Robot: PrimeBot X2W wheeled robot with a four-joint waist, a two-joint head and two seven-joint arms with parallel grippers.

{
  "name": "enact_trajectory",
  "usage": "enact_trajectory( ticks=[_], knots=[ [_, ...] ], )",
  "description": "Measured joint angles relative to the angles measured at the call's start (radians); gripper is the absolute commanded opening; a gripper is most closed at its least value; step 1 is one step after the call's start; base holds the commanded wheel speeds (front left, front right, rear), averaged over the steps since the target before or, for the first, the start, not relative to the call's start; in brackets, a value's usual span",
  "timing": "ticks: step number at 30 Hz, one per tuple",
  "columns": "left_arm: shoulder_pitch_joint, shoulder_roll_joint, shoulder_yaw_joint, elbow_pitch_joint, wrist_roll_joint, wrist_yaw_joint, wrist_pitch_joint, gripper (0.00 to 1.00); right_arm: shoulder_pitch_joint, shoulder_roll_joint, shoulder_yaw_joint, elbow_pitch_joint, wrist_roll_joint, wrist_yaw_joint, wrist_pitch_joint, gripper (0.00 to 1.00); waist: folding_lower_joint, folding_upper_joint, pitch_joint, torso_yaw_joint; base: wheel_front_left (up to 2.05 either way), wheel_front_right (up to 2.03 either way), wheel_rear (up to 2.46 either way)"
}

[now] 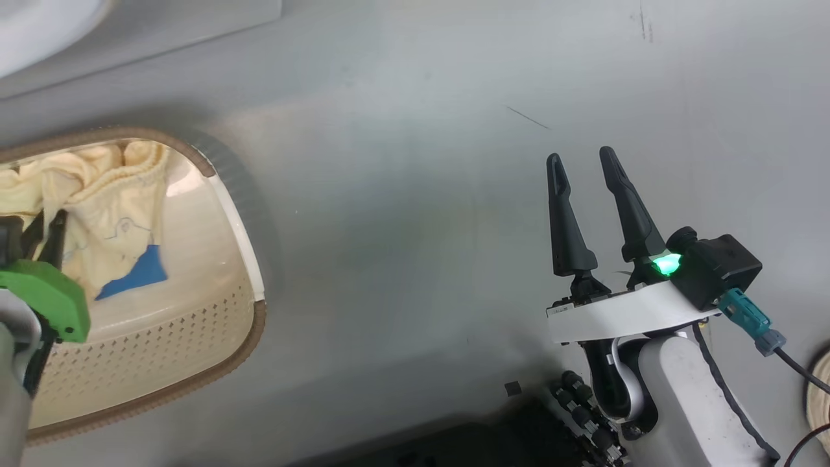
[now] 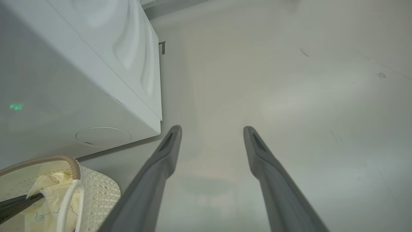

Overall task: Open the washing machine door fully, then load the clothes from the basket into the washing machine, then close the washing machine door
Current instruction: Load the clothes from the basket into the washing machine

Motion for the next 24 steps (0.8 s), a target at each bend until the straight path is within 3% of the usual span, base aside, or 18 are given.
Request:
enact_trajectory(
  ticks=[16, 24],
  knots=[
    [0.105, -0.109, 0.023, -0.06, -0.137, 0.0, -0.053, 0.0, -0.003, -0.001, -0.047, 0.055, -0.041, 0.0, 0.0, 1.0, 0.0, 0.0, -0.172, 0.061, 0.0, 0.0, 0.0],
    [0.15, -0.127, 0.084, -0.142, -0.174, 0.0, -0.053, 0.0, -0.001, -0.002, -0.062, 0.078, -0.057, 0.0, 0.0, 1.0, 0.0, 0.0, -0.258, 0.094, 0.0, 0.0, 0.0]
  ],
)
